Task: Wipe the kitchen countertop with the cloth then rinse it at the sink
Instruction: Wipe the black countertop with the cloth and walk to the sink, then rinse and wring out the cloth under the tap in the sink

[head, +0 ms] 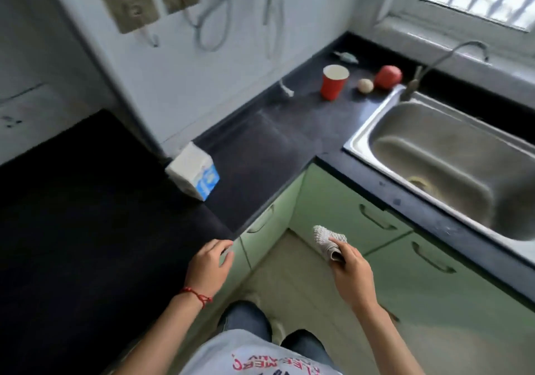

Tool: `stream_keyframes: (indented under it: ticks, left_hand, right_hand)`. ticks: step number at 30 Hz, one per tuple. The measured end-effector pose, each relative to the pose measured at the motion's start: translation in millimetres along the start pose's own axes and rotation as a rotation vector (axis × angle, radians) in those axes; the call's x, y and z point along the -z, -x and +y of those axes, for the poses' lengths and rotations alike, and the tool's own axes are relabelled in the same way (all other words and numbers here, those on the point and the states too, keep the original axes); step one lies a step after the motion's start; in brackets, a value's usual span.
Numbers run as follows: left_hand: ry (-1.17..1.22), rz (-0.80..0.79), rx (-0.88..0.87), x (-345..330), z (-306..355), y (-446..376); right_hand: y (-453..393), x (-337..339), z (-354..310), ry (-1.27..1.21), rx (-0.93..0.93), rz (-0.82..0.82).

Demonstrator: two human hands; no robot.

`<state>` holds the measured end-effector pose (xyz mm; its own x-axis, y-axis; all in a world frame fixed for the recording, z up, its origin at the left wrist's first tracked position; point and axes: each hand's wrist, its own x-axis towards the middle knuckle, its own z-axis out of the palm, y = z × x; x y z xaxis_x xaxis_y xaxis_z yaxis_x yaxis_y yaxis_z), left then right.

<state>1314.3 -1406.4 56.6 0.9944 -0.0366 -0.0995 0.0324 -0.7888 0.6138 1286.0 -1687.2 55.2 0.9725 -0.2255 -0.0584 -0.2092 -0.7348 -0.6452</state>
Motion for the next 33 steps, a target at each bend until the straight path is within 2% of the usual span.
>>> stream_keyframes:
  ticks: [9,15,24,27,33]
  left_hand:
    - [0.016,-0.379,-0.192,-42,85,-97]
    - [0.074,-0.504,-0.342,-63,151,-157]
    - [0.167,-0.468,-0.521,-133,287,-217]
    - [0.177,-0.473,-0.574,-163,337,-230]
    - [0.185,-0.469,-0.573,-217,429,-260]
  right_hand:
    - [-1,36,45,-0.149,-0.361,0.318]
    - [-13,70,53,-0.262,-0.485,0.540]
    - [-62,150,98,-0.311,-0.448,0.750]
    - [-89,180,131,-0.307,-0.408,0.753]
    - [-137,241,194,-0.263,-0.387,0.728]
